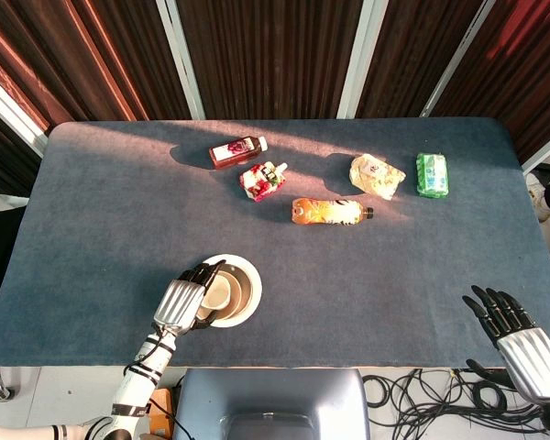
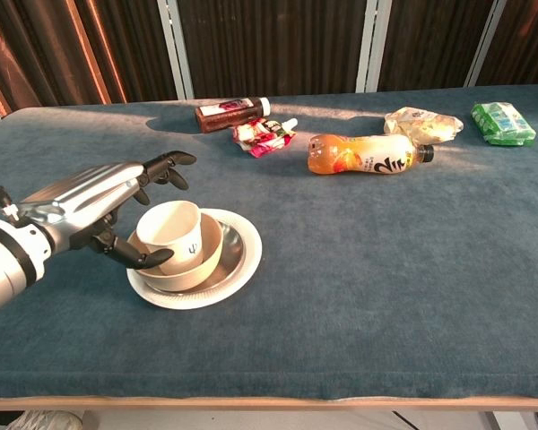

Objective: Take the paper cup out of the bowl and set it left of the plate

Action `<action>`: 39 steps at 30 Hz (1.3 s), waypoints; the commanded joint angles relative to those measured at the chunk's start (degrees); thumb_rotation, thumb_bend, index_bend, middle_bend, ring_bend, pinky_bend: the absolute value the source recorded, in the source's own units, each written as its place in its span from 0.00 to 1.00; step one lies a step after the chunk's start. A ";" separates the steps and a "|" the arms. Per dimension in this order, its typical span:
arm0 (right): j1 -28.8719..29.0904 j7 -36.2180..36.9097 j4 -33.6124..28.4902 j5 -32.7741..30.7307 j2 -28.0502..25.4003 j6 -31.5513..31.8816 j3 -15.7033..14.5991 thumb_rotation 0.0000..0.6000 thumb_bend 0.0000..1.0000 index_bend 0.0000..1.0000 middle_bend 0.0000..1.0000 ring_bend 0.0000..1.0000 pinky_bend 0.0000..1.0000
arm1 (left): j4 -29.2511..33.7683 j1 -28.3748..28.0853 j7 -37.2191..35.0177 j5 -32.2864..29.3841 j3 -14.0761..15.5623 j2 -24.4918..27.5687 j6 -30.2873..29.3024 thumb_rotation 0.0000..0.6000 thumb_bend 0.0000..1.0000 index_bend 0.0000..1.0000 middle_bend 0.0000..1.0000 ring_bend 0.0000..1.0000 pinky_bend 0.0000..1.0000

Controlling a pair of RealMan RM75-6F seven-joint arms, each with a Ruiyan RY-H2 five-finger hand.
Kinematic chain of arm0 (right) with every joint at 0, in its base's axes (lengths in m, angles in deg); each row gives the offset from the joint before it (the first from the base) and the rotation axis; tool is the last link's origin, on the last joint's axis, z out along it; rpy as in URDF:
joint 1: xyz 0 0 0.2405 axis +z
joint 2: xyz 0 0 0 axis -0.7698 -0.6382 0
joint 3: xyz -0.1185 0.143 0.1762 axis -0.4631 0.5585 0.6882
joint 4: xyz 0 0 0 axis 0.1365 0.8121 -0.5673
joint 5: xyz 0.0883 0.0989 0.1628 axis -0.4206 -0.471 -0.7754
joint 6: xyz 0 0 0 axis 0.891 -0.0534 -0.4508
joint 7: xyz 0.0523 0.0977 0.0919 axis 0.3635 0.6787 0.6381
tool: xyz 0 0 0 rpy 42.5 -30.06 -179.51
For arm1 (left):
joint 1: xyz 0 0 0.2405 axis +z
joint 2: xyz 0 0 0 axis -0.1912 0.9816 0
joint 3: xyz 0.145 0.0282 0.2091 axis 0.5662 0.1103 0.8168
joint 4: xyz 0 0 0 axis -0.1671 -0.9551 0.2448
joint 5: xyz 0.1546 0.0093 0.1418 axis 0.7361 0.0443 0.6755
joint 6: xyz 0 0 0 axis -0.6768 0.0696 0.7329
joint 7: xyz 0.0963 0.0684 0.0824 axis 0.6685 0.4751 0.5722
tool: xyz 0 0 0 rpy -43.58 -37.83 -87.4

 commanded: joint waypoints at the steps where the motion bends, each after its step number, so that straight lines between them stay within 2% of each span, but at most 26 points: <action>1: -0.01 0.03 0.00 0.03 -0.03 -0.05 -0.03 1.00 0.00 0.00 0.00 0.00 0.09 | -0.04 -0.01 -0.03 -0.16 0.00 -0.02 0.12 1.00 0.29 0.07 0.19 0.14 0.27; 15: 0.13 0.02 -0.05 0.42 -0.16 -0.45 -0.23 1.00 0.00 0.00 0.00 0.00 0.09 | -1.10 -0.25 0.52 -1.20 -0.02 -0.77 0.68 1.00 0.29 0.09 0.21 0.15 0.27; 19: 0.17 0.16 -0.09 0.28 -0.24 -0.63 -0.21 1.00 0.00 0.00 0.00 0.00 0.09 | -1.73 -0.34 0.42 -1.16 0.04 -1.35 0.77 1.00 0.29 0.19 0.27 0.19 0.29; 29: 0.15 0.39 -0.08 0.28 -0.29 -0.56 -0.20 1.00 0.00 0.00 0.00 0.00 0.09 | -3.55 -0.02 -0.67 0.38 -0.03 -3.27 -0.78 1.00 0.28 0.47 0.54 0.42 0.40; 35: 0.20 0.26 -0.20 0.19 -0.33 -0.80 -0.20 1.00 0.00 0.00 0.00 0.00 0.09 | -2.61 0.65 -1.99 2.79 -0.33 -2.90 -3.03 1.00 0.28 0.48 0.55 0.43 0.41; 39: 0.28 -0.07 -0.34 0.15 -0.28 -1.10 -0.20 1.00 0.00 0.00 0.00 0.00 0.09 | 1.83 1.62 -2.84 4.98 -0.77 -0.28 -5.50 1.00 0.28 0.48 0.54 0.43 0.41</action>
